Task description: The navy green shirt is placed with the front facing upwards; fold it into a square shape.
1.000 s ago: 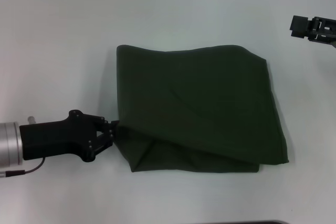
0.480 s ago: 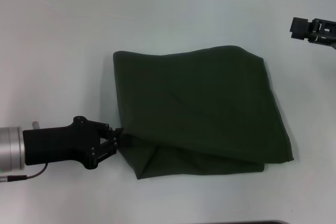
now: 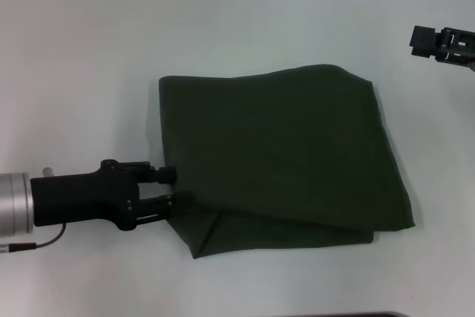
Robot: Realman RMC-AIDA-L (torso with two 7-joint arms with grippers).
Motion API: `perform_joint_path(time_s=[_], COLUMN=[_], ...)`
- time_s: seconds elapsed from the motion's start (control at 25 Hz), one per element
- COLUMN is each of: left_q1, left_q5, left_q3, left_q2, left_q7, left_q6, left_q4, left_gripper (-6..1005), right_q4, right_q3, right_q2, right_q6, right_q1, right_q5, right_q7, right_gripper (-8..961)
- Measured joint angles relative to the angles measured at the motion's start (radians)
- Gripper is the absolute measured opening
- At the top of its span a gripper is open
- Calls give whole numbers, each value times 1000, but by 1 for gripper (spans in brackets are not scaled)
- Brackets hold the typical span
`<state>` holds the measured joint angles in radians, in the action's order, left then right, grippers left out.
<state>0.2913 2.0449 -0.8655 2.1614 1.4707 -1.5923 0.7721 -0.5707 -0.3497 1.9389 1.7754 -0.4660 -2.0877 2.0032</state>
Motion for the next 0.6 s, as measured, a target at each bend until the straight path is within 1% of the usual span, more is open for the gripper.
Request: perform_joint_path(time_s=[0.24,0.44,0.6], left_q1=[-2,8,26], left_q5=[-3,-27,-109], left_q3=[3,45,56], left_q2=[-1,0,1], left_q7=[-9,-11,-29], left_q6=[-8,-15,-19], left_q4=[52,98,100], left_gripper=[662,771,858], right_q4=[0,0,0], right_q3=[1,2,2], right_q2=[1,3,4], right_q6=[-6,-5,-5], right_q1=[0,0,0], right_q5=[0,0,1], right_q7=[0,-3,-10], right_gripper=[749,749,749])
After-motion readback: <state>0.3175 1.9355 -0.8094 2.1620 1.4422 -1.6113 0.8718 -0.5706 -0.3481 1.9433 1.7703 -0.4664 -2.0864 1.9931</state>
